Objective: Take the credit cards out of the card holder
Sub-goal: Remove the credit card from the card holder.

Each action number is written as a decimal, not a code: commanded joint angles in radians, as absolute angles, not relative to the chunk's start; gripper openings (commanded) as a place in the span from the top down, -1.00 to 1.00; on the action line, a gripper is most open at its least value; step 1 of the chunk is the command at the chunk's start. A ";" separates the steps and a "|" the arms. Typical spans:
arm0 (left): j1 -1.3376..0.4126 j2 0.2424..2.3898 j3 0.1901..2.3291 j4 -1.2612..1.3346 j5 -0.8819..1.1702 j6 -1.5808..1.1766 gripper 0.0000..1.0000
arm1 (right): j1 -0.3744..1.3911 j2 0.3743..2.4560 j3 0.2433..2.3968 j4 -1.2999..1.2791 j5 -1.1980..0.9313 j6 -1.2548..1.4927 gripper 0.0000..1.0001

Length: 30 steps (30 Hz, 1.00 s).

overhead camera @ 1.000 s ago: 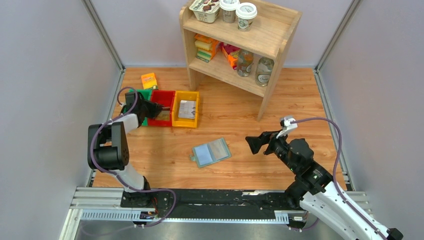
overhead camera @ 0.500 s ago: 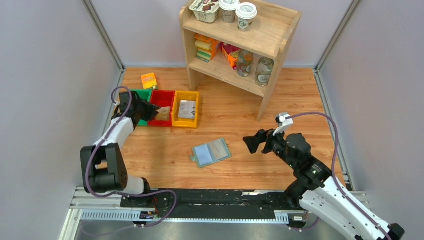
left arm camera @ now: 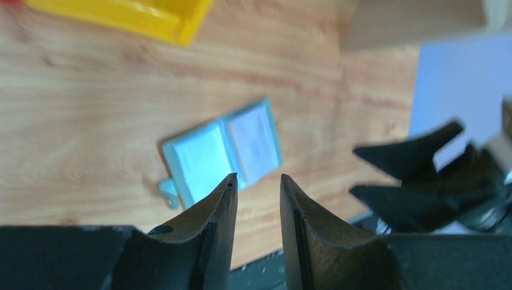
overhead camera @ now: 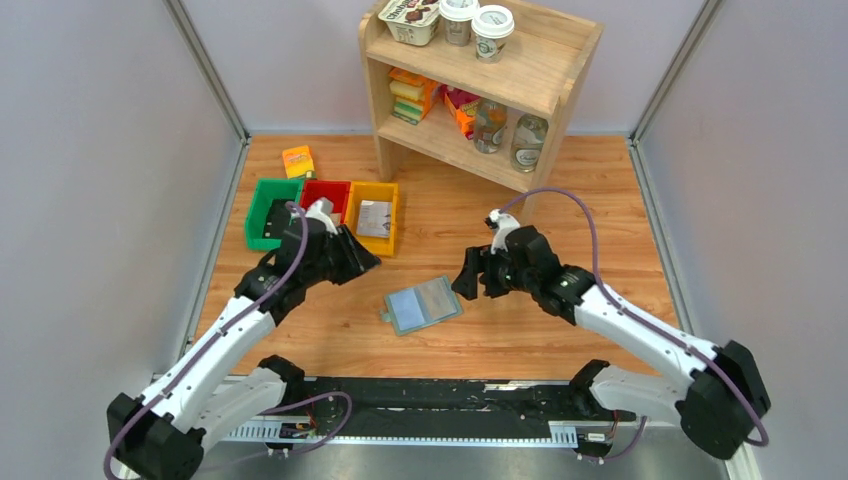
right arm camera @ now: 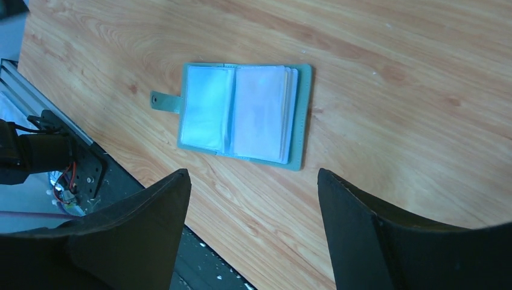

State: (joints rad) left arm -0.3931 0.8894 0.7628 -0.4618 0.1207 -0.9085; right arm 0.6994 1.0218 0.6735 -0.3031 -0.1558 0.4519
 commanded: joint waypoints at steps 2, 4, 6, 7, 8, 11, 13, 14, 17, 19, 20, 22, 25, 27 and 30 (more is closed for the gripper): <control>-0.604 0.935 0.730 -0.479 0.064 -0.881 0.20 | 0.738 1.208 0.816 -0.331 -0.218 0.517 -0.50; -0.658 0.972 0.726 -0.425 0.064 -0.870 0.21 | 0.753 1.277 0.845 -0.333 -0.216 0.546 -0.44; -0.690 1.011 0.723 -0.411 0.045 -0.868 0.22 | 0.767 1.337 0.873 -0.339 -0.201 0.571 -0.38; -0.693 1.025 0.719 -0.410 0.037 -0.868 0.23 | 0.776 1.376 0.885 -0.347 -0.186 0.581 -0.35; -0.696 1.047 0.712 -0.400 0.032 -0.867 0.23 | 0.788 1.400 0.897 -0.351 -0.172 0.587 -0.33; -0.698 1.092 0.690 -0.393 0.017 -0.859 0.23 | 0.819 1.468 0.936 -0.367 -0.129 0.595 -0.30; -0.698 1.123 0.670 -0.387 0.003 -0.854 0.23 | 0.836 1.511 0.962 -0.390 -0.103 0.597 -0.28; -0.698 1.144 0.667 -0.390 0.003 -0.854 0.23 | 0.841 1.531 0.974 -0.400 -0.091 0.595 -0.28; -0.698 1.193 0.654 -0.390 -0.024 -0.847 0.25 | 0.859 1.577 0.999 -0.420 -0.071 0.595 -0.27; -0.698 1.219 0.644 -0.387 -0.025 -0.845 0.26 | 0.867 1.601 1.009 -0.428 -0.061 0.600 -0.26; -0.698 1.230 0.641 -0.387 -0.025 -0.847 0.26 | 0.870 1.612 1.012 -0.429 -0.060 0.601 -0.26; -0.698 1.250 0.627 -0.371 -0.017 -0.854 0.26 | 0.876 1.635 1.020 -0.436 -0.055 0.606 -0.25; -0.698 1.279 0.601 -0.338 -0.006 -0.867 0.28 | 0.891 1.655 1.031 -0.451 -0.029 0.607 -0.25; -0.698 1.293 0.588 -0.328 -0.006 -0.874 0.30 | 0.899 1.667 1.035 -0.456 -0.025 0.603 -0.25; -0.698 1.302 0.560 -0.310 0.020 -0.887 0.34 | 0.905 1.683 1.039 -0.460 -0.025 0.604 -0.25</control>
State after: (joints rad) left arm -0.6945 1.2896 0.5880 -0.3641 0.0013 -0.8734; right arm 0.8906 1.6669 1.0004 -0.4458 -0.0528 0.5915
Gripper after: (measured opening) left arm 0.345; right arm 0.629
